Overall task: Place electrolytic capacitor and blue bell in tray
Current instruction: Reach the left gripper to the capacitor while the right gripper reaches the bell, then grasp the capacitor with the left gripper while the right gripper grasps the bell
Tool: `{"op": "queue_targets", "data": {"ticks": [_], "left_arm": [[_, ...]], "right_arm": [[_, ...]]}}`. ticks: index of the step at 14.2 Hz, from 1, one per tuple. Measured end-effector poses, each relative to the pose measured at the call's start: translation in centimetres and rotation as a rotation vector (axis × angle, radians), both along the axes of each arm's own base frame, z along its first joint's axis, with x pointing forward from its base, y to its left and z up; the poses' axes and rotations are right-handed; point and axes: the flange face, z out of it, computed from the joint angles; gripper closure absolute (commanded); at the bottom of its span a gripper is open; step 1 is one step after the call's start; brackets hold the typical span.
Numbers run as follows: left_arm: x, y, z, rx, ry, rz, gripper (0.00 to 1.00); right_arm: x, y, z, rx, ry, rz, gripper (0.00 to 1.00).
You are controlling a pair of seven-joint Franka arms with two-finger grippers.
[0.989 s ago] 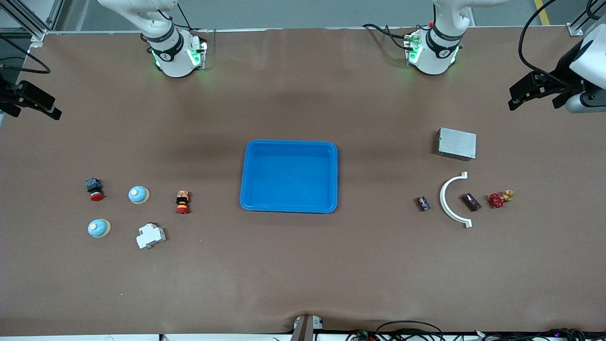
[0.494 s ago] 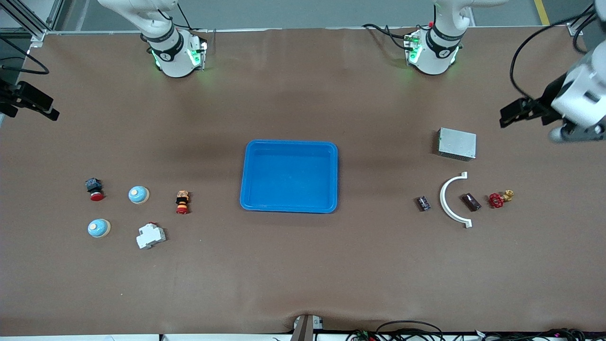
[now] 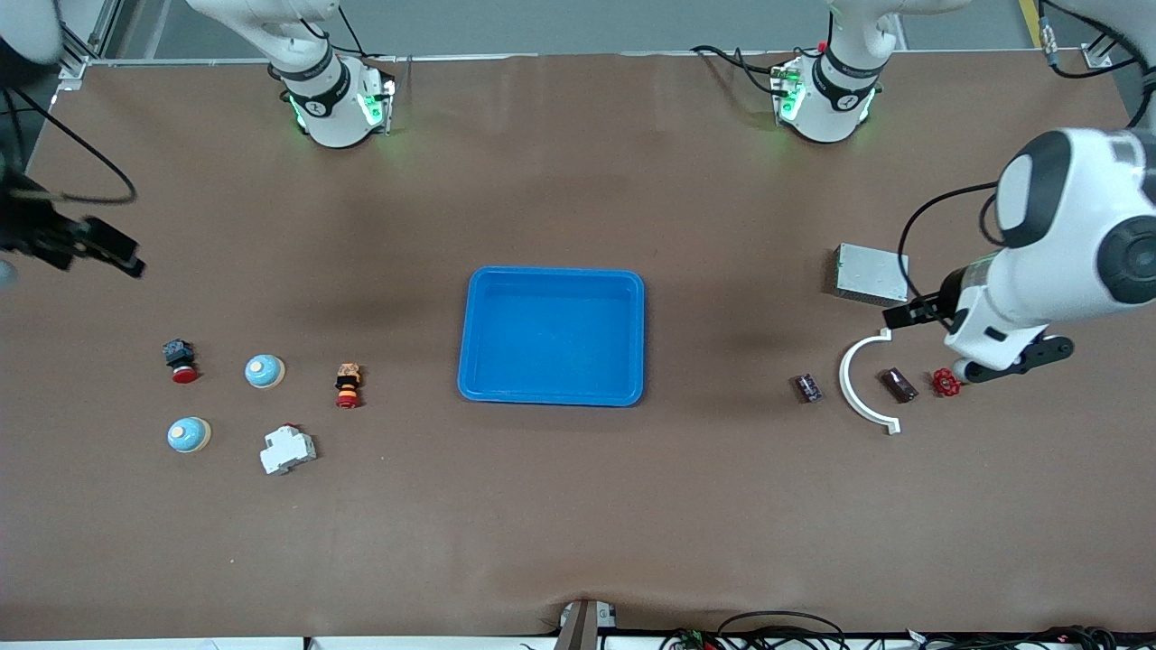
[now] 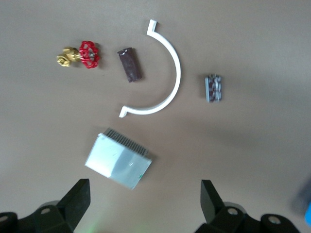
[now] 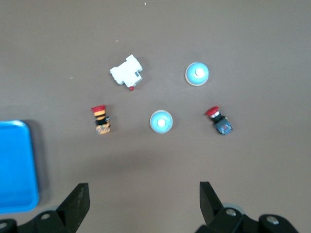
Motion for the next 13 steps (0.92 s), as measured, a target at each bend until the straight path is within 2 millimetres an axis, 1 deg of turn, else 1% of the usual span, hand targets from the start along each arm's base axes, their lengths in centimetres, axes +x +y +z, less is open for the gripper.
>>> {"op": "queue_targets", "data": {"ticks": [1, 2, 5, 7, 9, 11, 12, 13], "left_arm": [[-0.2, -0.2, -1.6, 0.004, -0.021, 0.032, 0.00], [-0.3, -0.4, -3.1, 0.007, -0.039, 0.063, 0.00], [0.1, -1.0, -7.4, 0.009, -0.091, 0.155, 0.00], [0.9, -2.2, -10.6, 0.005, -0.131, 0.221, 0.02], [1.5, -4.1, -14.1, -0.006, -0.165, 0.262, 0.04], [1.8, -5.0, -17.4, -0.020, -0.188, 0.273, 0.06], [2.0, -5.1, -18.7, -0.026, -0.196, 0.273, 0.07], [2.1, -5.2, -19.7, -0.030, -0.203, 0.274, 0.10]], "right_arm": [[0.7, -0.5, -3.0, -0.002, 0.005, 0.019, 0.00], [1.7, -1.4, -5.8, -0.006, 0.004, 0.057, 0.00], [6.2, -4.2, -13.5, -0.013, 0.010, 0.144, 0.00], [9.7, -5.7, -17.7, -0.019, 0.009, 0.196, 0.00], [12.2, -8.0, -22.3, -0.027, 0.003, 0.252, 0.00], [13.5, -10.4, -26.8, -0.038, -0.012, 0.281, 0.00], [13.8, -11.2, -28.6, -0.042, -0.017, 0.292, 0.00], [13.9, -11.6, -29.8, -0.043, -0.015, 0.299, 0.00]]}}
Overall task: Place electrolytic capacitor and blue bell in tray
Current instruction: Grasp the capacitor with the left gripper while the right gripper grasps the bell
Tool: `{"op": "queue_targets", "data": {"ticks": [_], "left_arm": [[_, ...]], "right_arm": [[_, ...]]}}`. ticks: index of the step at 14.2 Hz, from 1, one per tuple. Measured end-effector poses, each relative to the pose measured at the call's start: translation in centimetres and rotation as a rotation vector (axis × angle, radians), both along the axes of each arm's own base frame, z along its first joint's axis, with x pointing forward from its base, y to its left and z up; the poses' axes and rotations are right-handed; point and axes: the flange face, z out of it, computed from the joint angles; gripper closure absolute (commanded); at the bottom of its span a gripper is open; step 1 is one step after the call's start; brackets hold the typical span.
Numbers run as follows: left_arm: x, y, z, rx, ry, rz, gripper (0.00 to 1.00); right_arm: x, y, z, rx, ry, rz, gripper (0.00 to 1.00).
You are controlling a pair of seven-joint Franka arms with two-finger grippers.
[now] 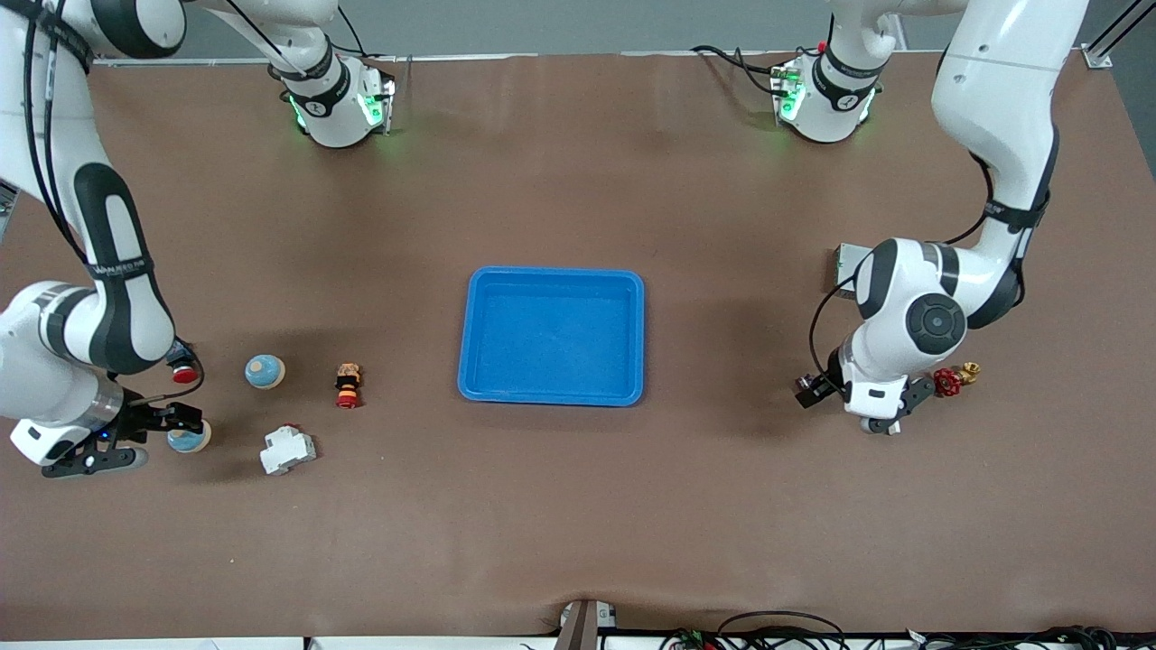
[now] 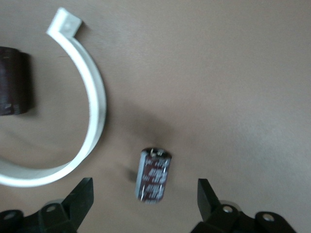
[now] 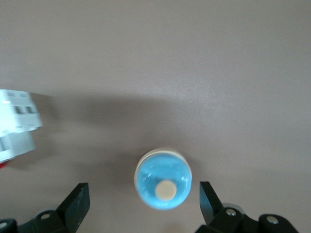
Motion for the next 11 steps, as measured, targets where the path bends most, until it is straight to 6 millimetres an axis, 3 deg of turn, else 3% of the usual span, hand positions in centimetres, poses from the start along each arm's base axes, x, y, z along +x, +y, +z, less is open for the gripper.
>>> {"op": "queue_targets", "data": {"ticks": [6, 9, 11], "left_arm": [[-0.1, 0.0, -2.7, -0.003, 0.012, 0.000, 0.54], [-0.2, -0.1, -3.2, -0.002, 0.019, 0.000, 1.00], [-0.2, -0.3, -3.3, -0.002, 0.019, -0.005, 1.00]], "right_arm": [[-0.1, -1.3, -2.3, -0.006, -0.007, 0.019, 0.00], [-0.4, -2.1, -3.4, -0.005, 0.003, 0.018, 0.00], [-0.5, -2.2, -3.9, -0.003, 0.010, 0.017, 0.00]]}}
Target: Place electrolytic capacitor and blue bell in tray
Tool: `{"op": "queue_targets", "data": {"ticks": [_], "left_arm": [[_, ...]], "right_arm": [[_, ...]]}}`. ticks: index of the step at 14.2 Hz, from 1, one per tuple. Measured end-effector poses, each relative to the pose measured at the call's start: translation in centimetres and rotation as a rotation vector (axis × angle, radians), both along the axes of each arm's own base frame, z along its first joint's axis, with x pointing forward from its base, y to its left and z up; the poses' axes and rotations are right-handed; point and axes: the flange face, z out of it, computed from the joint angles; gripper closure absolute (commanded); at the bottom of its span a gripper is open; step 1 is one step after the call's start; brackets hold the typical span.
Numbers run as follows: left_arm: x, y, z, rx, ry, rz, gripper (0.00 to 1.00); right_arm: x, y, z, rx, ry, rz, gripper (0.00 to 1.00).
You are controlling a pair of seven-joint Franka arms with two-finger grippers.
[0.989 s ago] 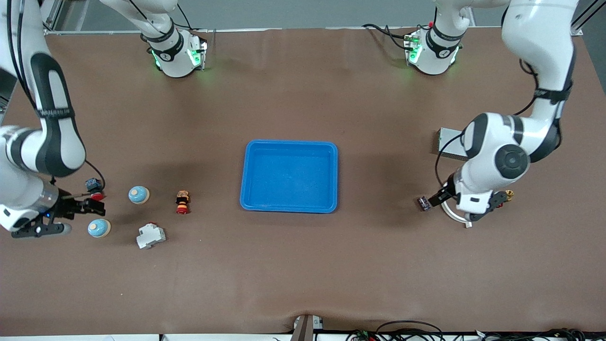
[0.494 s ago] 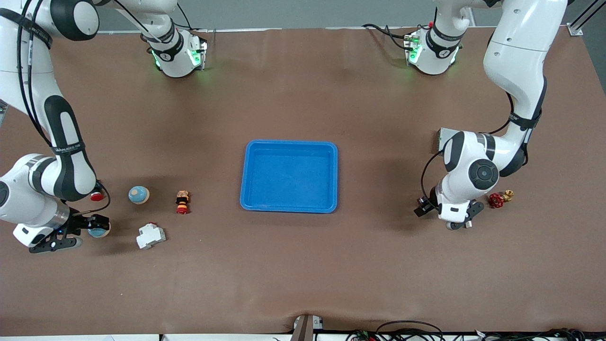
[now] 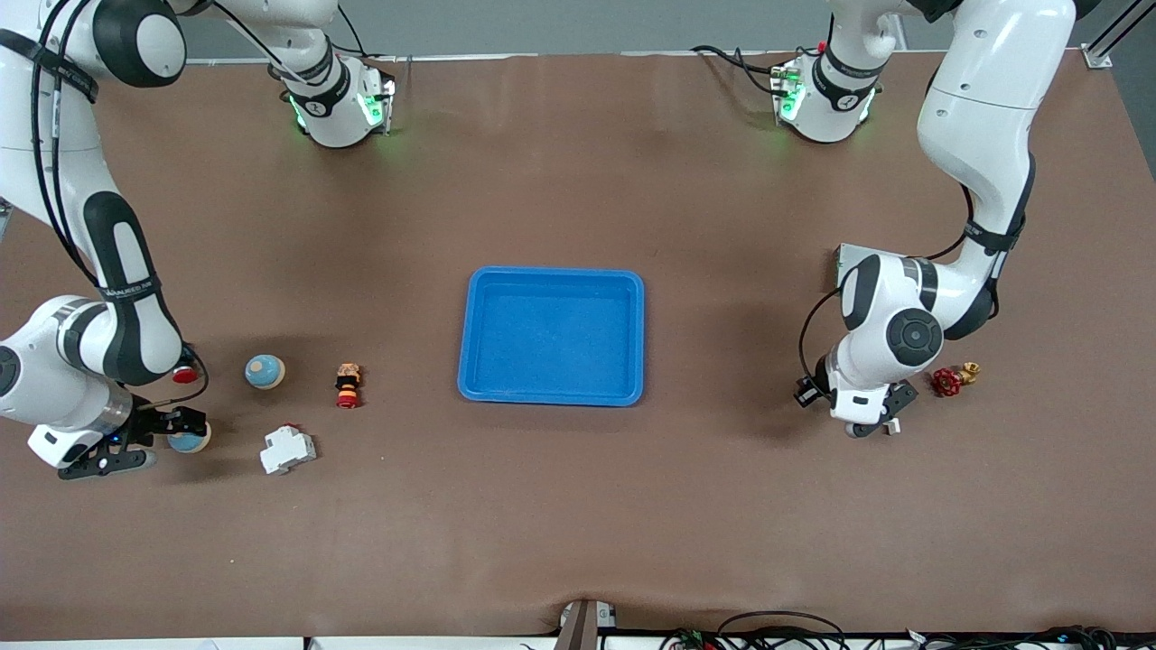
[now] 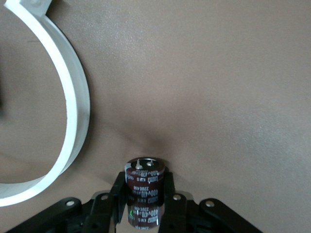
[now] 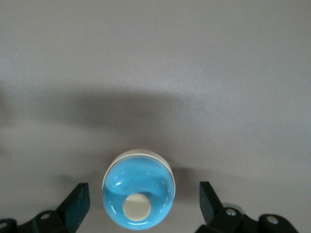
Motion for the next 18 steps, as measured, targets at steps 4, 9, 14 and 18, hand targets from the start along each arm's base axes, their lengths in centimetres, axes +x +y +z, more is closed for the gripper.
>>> {"op": "queue_targets", "data": {"ticks": [4, 9, 14, 18], "left_arm": [[0.4, -2.9, 1.9, -0.025, -0.030, 0.018, 1.00], [-0.2, -11.8, 7.4, -0.092, -0.052, 0.138, 1.00], [-3.8, -22.7, 8.7, -0.118, -0.051, 0.249, 1.00], [-6.4, -27.9, 7.7, -0.120, -0.026, 0.317, 1.00]], "right_arm": [[-0.1, 0.0, -0.7, 0.002, 0.009, 0.014, 0.42], [0.0, -0.5, -0.2, -0.002, 0.000, 0.044, 1.00], [1.2, 1.4, 4.9, 0.026, 0.043, 0.059, 1.00], [0.8, 8.2, 20.9, 0.061, 0.105, -0.065, 1.00]]}}
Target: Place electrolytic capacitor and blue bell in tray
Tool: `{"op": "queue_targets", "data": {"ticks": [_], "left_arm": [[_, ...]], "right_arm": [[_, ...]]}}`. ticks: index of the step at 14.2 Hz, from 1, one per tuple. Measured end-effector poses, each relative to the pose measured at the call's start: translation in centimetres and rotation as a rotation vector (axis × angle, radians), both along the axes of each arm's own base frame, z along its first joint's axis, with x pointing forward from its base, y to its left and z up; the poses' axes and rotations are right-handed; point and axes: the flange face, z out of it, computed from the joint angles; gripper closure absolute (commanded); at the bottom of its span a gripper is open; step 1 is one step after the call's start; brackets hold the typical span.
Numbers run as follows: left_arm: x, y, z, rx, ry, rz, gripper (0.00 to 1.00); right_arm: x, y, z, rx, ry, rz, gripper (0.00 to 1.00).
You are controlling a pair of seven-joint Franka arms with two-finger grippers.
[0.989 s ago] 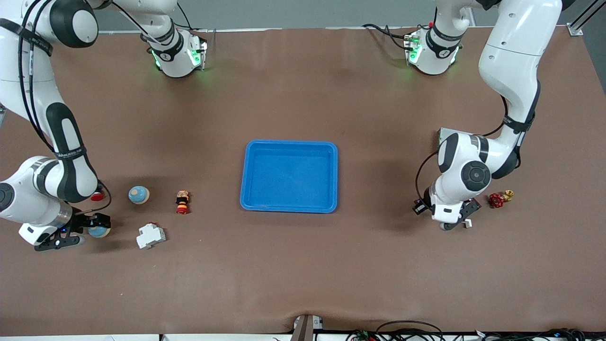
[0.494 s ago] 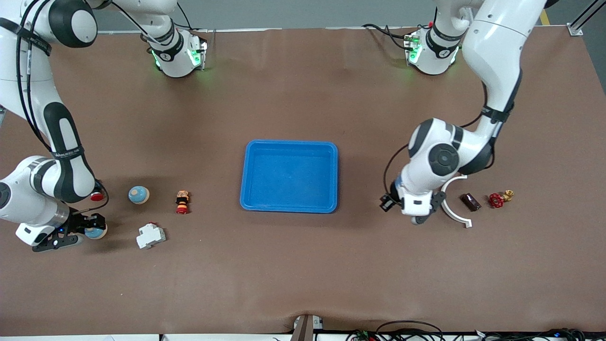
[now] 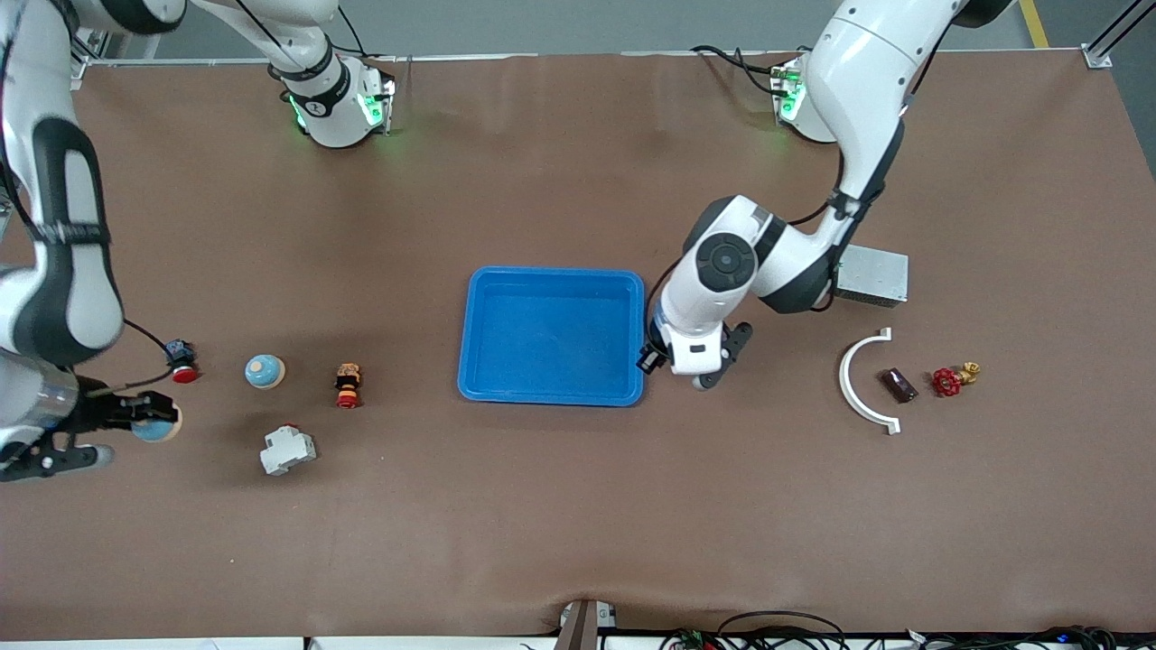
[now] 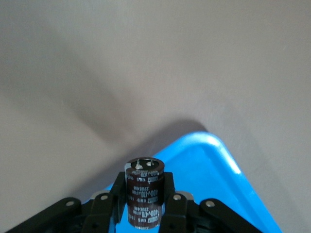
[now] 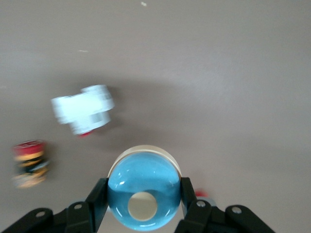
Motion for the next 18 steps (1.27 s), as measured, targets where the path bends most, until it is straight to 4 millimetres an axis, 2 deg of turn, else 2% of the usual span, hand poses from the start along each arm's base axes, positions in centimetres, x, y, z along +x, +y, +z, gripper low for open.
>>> {"op": "queue_targets", "data": {"ticks": [1, 3, 5, 7, 9, 10, 11, 12, 15, 18], "left_arm": [[-0.8, -1.0, -0.6, 0.003, 0.012, 0.008, 1.00], [-2.9, -3.5, -2.4, 0.013, 0.041, 0.018, 1.00], [-4.5, -5.6, -3.7, 0.019, 0.060, 0.022, 1.00], [-5.7, -6.9, -4.8, 0.027, 0.075, 0.025, 1.00], [-6.3, -7.3, -5.8, 0.035, 0.089, 0.023, 1.00], [-6.5, -7.3, -6.4, 0.040, 0.096, 0.021, 0.83], [-6.6, -7.3, -7.0, 0.045, 0.103, 0.020, 0.48], [-6.7, -7.2, -7.5, 0.050, 0.110, 0.020, 0.00], [-6.7, -7.1, -8.0, 0.054, 0.115, 0.023, 0.00], [-4.8, -6.4, -6.5, 0.038, 0.086, 0.047, 0.00]], "right_arm": [[-0.7, 1.9, 3.3, 0.032, -0.005, -0.040, 1.00], [-2.1, 5.1, 7.9, 0.106, -0.007, -0.123, 1.00], [-3.6, 9.2, 10.5, 0.125, -0.005, -0.209, 1.00], [-5.6, 15.3, 11.2, 0.118, 0.007, -0.284, 1.00], [-8.1, 21.7, 10.0, 0.111, 0.006, -0.362, 1.00], [-9.4, 24.4, 8.6, 0.109, 0.000, -0.398, 1.00], [-10.6, 26.9, 6.8, 0.107, -0.002, -0.438, 1.00], [-11.8, 29.3, 4.9, 0.107, -0.004, -0.475, 1.00], [-14.9, 36.0, 0.5, 0.107, -0.003, -0.554, 1.00], [-17.3, 40.9, -3.4, 0.082, 0.003, -0.583, 1.00]]}}
